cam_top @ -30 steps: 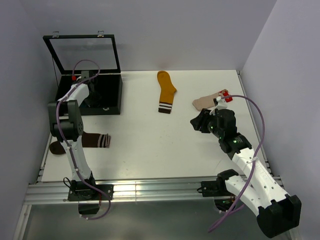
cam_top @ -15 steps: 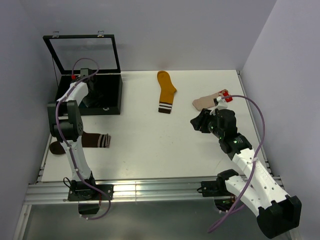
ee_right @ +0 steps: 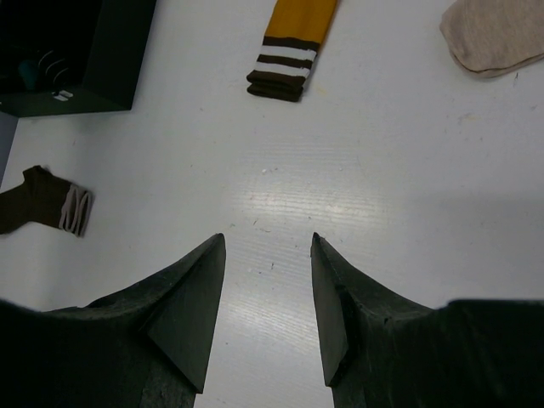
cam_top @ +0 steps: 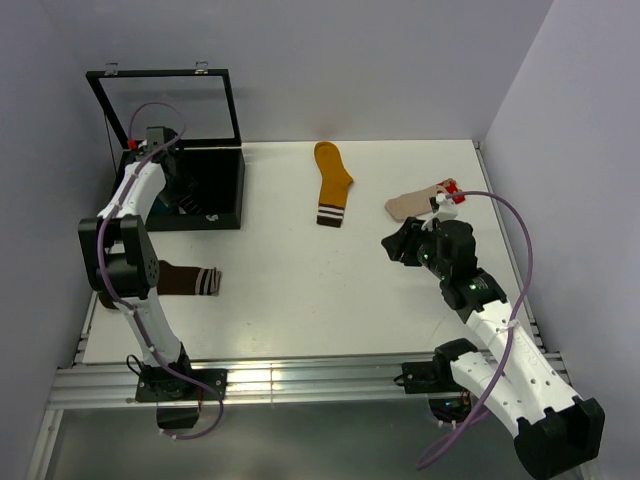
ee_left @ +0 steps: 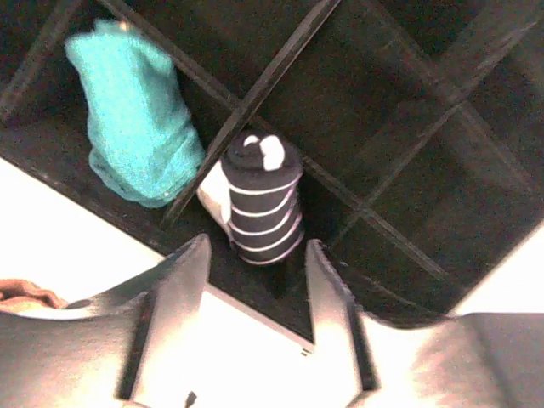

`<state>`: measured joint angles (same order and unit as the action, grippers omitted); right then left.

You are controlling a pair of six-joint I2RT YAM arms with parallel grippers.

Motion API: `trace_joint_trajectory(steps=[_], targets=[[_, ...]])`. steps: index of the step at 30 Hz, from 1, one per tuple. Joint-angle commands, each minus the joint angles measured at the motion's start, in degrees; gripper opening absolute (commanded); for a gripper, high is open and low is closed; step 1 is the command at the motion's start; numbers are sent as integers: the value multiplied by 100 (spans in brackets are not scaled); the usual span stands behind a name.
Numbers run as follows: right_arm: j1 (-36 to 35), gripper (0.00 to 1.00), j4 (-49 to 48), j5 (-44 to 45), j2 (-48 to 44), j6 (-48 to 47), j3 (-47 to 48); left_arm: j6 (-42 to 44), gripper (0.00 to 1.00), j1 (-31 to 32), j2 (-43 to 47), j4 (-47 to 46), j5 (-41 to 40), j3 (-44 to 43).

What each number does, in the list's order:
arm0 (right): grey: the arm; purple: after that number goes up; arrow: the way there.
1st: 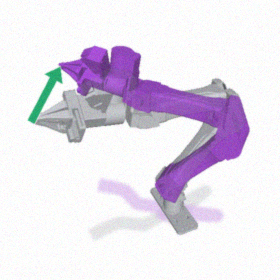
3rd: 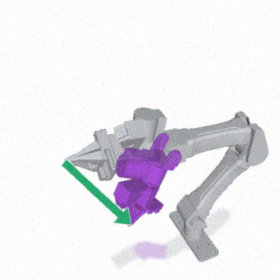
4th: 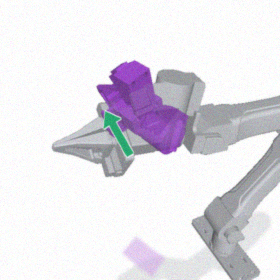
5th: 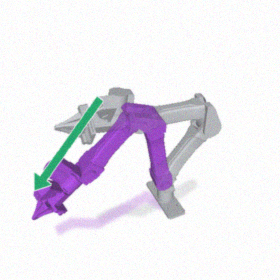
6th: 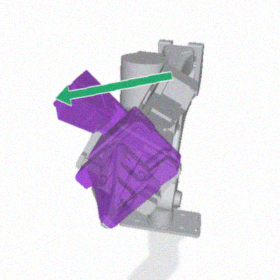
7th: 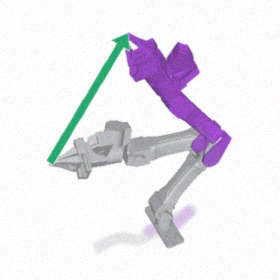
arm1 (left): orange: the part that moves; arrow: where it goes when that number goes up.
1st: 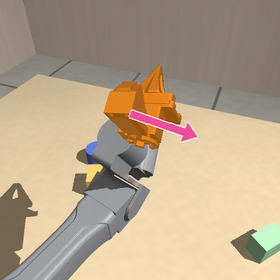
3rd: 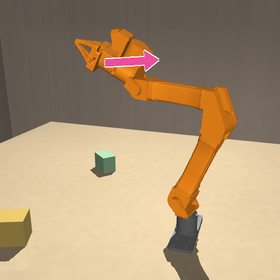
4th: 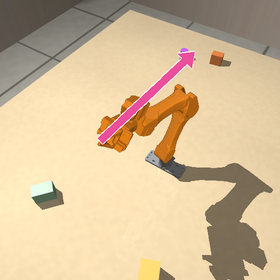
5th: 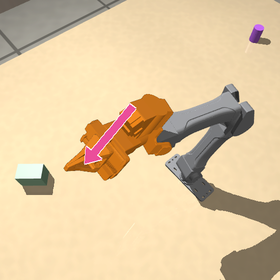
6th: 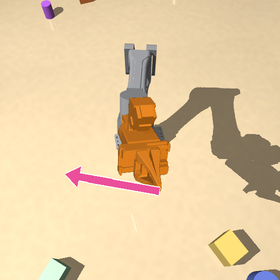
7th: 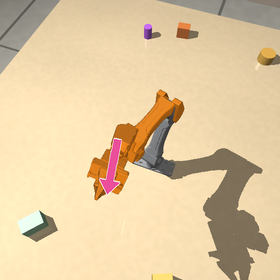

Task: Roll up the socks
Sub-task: Place the sock in the storage box.

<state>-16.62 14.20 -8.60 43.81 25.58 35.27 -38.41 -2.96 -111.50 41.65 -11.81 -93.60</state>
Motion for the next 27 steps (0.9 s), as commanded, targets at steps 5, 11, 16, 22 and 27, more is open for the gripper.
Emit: trace_joint_trajectory(steps=[5, 11, 16, 22, 27], targets=[[27, 52, -207, 16, -31, -80, -37, 326, 44, -20, 551, -1123, -418, 97], [36, 52, -145, 78, -22, -89, -29, 370, 40, -20, -90, -1098, -436, -246], [36, 52, -110, 104, -31, -89, -37, 238, 39, -20, -416, -1176, -348, -9], [28, 52, -136, 78, -4, -71, -72, 220, 36, -20, -723, -1186, -418, 281], [36, 52, -137, 95, -4, -62, -81, 141, 34, -20, -1005, -957, -489, 255]])
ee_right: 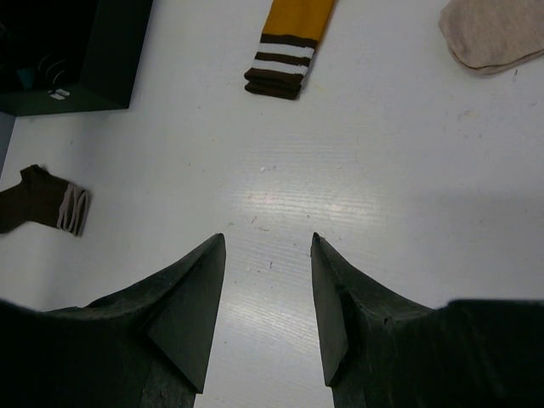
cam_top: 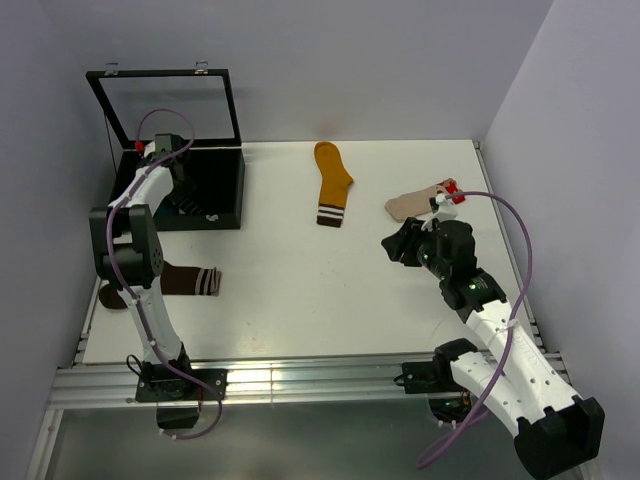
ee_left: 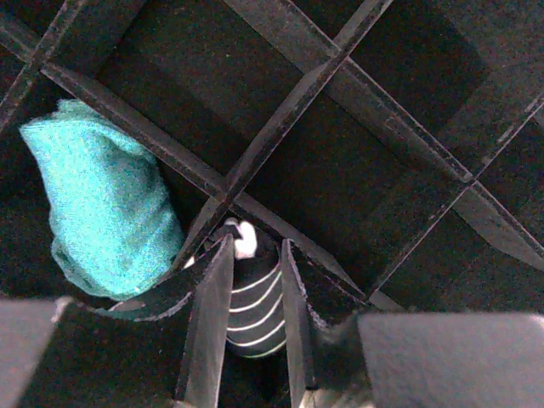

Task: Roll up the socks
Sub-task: Place the sock in the storage box.

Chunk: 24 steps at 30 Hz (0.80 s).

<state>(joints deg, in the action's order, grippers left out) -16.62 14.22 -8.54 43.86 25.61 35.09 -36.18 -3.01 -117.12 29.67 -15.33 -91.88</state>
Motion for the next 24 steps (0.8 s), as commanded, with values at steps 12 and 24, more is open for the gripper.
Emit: trace_joint_trajectory(steps=[12, 24], targets=[[27, 52, -209, 45, -26, -12, -152, -327, 39, -51, -355, 92, -32, 600], [27, 52, -270, 36, -228, 41, -196, -346, 53, -218, 48, -752, 628, 1111]])
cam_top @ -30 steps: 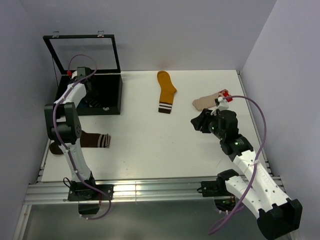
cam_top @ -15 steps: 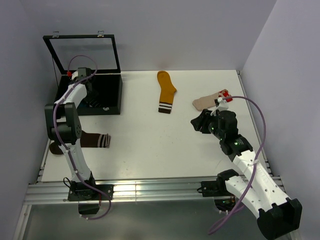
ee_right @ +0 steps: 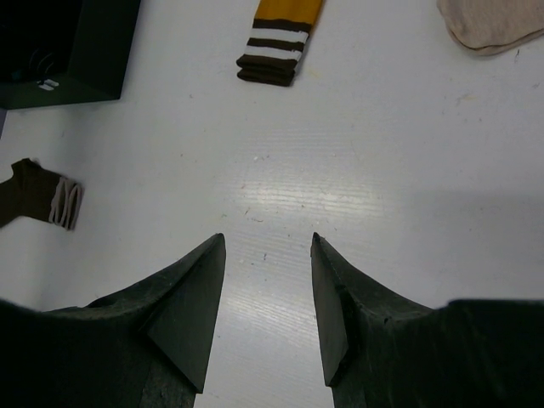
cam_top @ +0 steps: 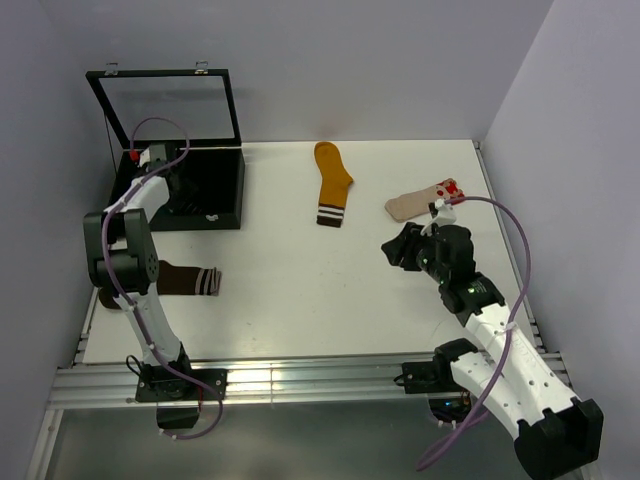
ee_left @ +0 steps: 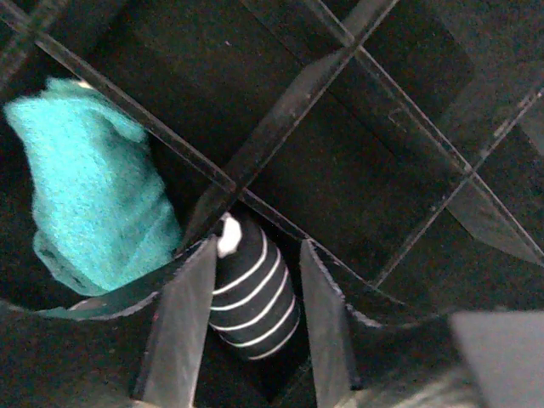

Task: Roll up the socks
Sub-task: Place the sock in the storage box, then adjust the sock at the center of the board.

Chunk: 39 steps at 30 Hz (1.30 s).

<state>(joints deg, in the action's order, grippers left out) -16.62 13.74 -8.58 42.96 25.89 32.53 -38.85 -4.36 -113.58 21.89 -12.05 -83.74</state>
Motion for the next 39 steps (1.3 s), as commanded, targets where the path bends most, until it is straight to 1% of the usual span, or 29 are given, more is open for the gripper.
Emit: trace_joint_trajectory(steps=[1, 4, 6, 11, 13, 14, 15, 19, 20, 21, 22, 23, 26, 27, 29, 30, 31, 33, 34, 36, 37, 39], targets=[[27, 52, -231, 49, -147, 13, 86, -87, 54, -83, -262, 69, 318, 271], [27, 52, -222, 84, -78, -14, 253, -87, 58, -83, 159, 61, 484, 288], [27, 53, -196, 180, -7, 4, 394, -79, 63, -83, 545, 166, 537, 219], [27, 58, -108, 681, 467, 39, 876, 219, 69, -83, 1381, 675, 704, -80], [36, 61, -108, 769, 730, 21, 1113, 316, 71, -83, 1881, 755, 678, -55], [28, 70, -117, 805, 818, 30, 1184, 439, 72, -83, 2066, 781, 652, -2], [27, 73, -126, 849, 924, 30, 1263, 492, 73, -83, 2451, 790, 582, 51], [36, 77, -64, 1516, 1625, 39, 1685, 703, 77, -91, 3384, 624, 388, 481], [36, 78, 5, 1691, 1750, 39, 1877, 738, 79, -91, 3743, 589, 362, 717], [36, 79, 24, 1980, 1881, 74, 1975, 765, 83, -91, 3921, 510, 353, 841], [45, 80, 32, 2079, 2152, 83, 2150, 782, 89, -91, 4114, 457, 353, 1103], [89, 80, 33, 2114, 2303, 118, 2248, 835, 90, -91, 4272, 404, 335, 1245], [203, 80, -142, 1966, 2857, 214, 2476, 809, 93, -83, 5106, 167, 160, 1789], [316, 79, -195, 1896, 3006, 310, 2529, 809, 92, -83, 5222, 167, 81, 1870], [449, 79, -336, 1598, 3481, 355, 2722, 817, 92, 5, 5328, 262, -77, 1949], [580, 79, -354, 1518, 3639, 373, 2810, 844, 93, 75, 5346, 281, -304, 1976], [625, 79, -345, 1474, 3989, 382, 2907, 888, 93, 145, 5381, 246, -393, 2020], [730, 78, -275, 1289, 4333, 347, 3258, 1019, 94, 348, 5504, 96, -499, 2222], [791, 78, -301, 1236, 4631, 338, 3433, 1063, 94, 383, 5531, 96, -500, 2266], [836, 78, -363, 1061, 4931, 320, 3584, 1117, 94, 566, 5592, 122, -500, 2257], [888, 78, -346, 1017, 5237, 338, 3750, 1125, 94, 603, 5601, 96, -447, 2275], [924, 78, -276, 885, 5555, 399, 3918, 1160, 93, 656, 5636, 105, -412, 2284]])
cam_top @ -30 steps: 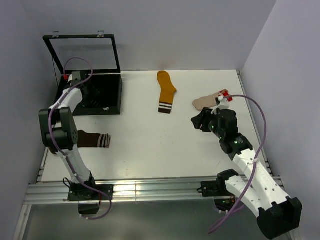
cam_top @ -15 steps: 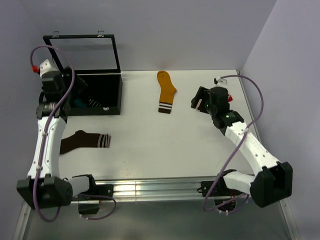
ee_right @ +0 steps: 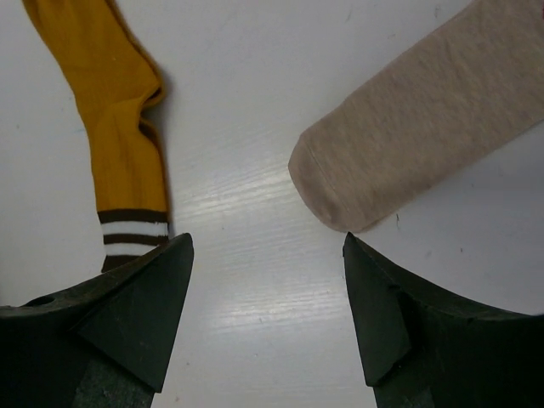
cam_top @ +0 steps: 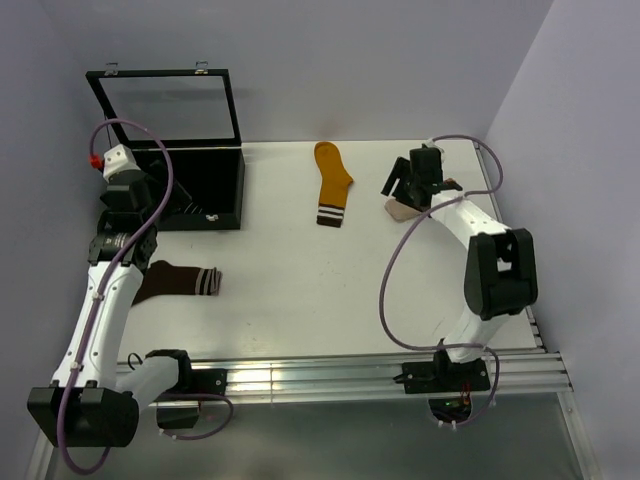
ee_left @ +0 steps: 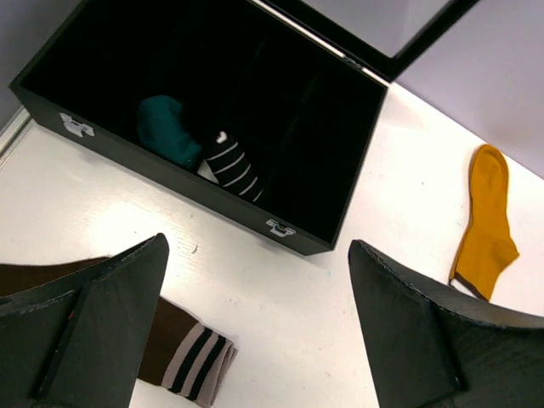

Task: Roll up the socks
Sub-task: Adjust the sock at the center of the board.

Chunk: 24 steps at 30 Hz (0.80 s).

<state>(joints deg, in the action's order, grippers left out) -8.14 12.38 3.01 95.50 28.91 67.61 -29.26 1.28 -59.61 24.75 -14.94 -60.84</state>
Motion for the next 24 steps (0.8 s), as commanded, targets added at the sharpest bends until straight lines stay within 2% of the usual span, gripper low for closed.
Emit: trace_joint_trajectory(steps=[1, 13, 18, 24], targets=[[119, 78, -79, -274, 589, 115, 541, 210, 93, 101, 249, -173, -123, 2], [120, 76, -130, -994, 1655, 150, 516, 262, 92, 153, 240, -137, -44, 2], [94, 75, 62, -1223, 1393, 335, 270, 245, 91, 153, 205, -120, 17, -7], [-275, 75, 89, -1487, 717, 721, -626, 236, 91, 153, 152, -41, 61, -77]])
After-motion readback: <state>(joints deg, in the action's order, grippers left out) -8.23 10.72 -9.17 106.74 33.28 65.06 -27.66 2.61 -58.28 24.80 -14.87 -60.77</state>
